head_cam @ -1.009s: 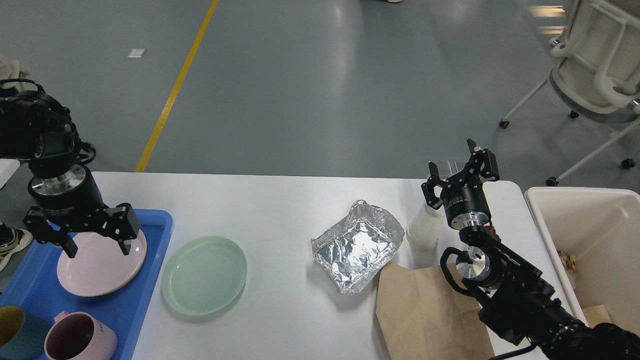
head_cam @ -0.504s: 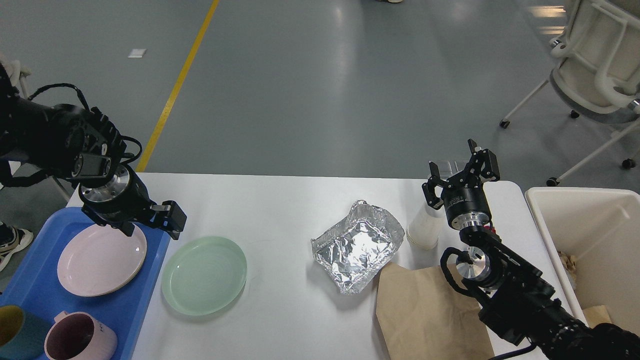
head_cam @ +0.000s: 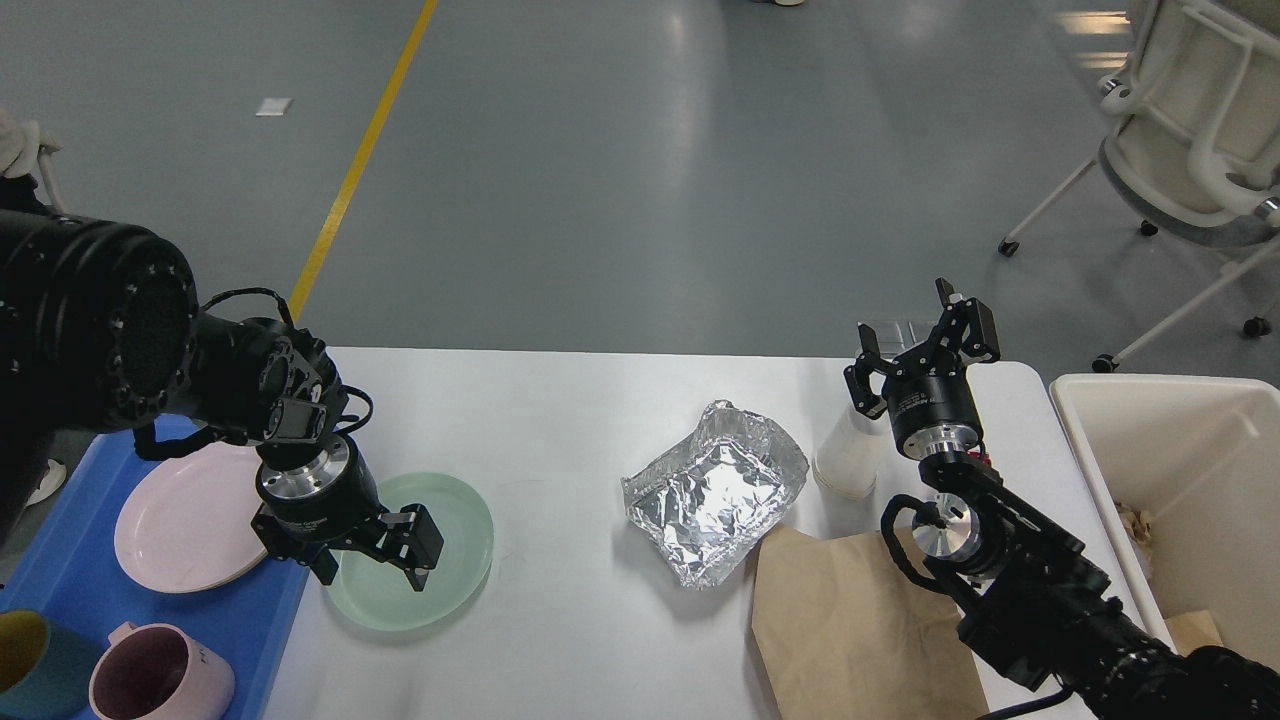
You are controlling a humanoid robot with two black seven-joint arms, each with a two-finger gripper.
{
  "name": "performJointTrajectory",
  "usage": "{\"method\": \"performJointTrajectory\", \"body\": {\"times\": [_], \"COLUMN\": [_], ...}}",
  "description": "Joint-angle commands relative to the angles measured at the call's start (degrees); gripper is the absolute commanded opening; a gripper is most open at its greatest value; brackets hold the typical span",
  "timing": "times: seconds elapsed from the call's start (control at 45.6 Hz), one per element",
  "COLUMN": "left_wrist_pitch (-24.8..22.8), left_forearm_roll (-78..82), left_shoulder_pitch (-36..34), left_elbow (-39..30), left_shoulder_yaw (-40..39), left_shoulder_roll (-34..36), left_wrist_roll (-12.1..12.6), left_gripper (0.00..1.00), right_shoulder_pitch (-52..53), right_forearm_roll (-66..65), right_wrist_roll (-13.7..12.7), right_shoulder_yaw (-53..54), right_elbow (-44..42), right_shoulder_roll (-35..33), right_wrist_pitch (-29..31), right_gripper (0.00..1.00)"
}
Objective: Tidy desktop
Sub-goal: 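Move the left gripper down to the rim of the pale green plate, then grasp the green plate rim with the left gripper and slide it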
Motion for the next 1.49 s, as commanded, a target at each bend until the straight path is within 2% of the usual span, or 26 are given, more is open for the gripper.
{"method": "performJointTrajectory", "body": {"times": [0.0,0.11,0.197,0.504,0.68,0.877,0.965,1.097,1.469], "left_wrist_pitch": [1.1,1.2,1.2,1.9,6.7,9.4,10.6,10.7,10.8], "left_forearm_roll": [0.4,-0.4,-1.0,-10.0,-12.5,-14.5,-14.9,-15.1,-15.2], "left_shoulder_pitch": [2.6,3.8,5.6,10.6,13.6,16.0,16.2,16.8,18.8], "left_elbow": [2.7,3.0,3.4,6.8,6.9,7.0,7.0,7.3,9.2], "left_shoulder_yaw": [-0.1,-1.4,-3.2,-3.8,-3.9,-3.9,-3.9,-4.0,-4.6], "left_shoulder_roll": [-2.2,-2.2,-1.6,2.7,4.5,5.0,5.8,6.2,6.3], "left_wrist_roll": [2.6,6.8,8.4,8.5,8.6,8.6,8.6,8.6,8.6], "left_gripper": [0.93,0.93,0.89,0.86,0.86,0.85,0.82,0.74,0.7], "right_shoulder_pitch": [0.0,0.0,0.0,0.0,0.0,0.0,0.0,0.0,0.0], "right_forearm_roll": [0.0,0.0,0.0,0.0,0.0,0.0,0.0,0.0,0.0], "right_wrist_roll": [0.0,0.0,0.0,0.0,0.0,0.0,0.0,0.0,0.0], "right_shoulder_yaw": [-0.1,0.0,0.0,0.0,-0.1,0.0,0.0,0.0,0.0], "right_elbow": [0.0,0.0,0.0,0.0,0.0,0.0,0.0,0.0,0.0], "right_shoulder_roll": [0.0,0.0,0.0,0.0,0.0,0.0,0.0,0.0,0.0], "right_wrist_pitch": [0.0,0.0,0.0,0.0,0.0,0.0,0.0,0.0,0.0], "right_gripper": [1.0,1.0,1.0,1.0,1.0,1.0,1.0,1.0,1.0]}}
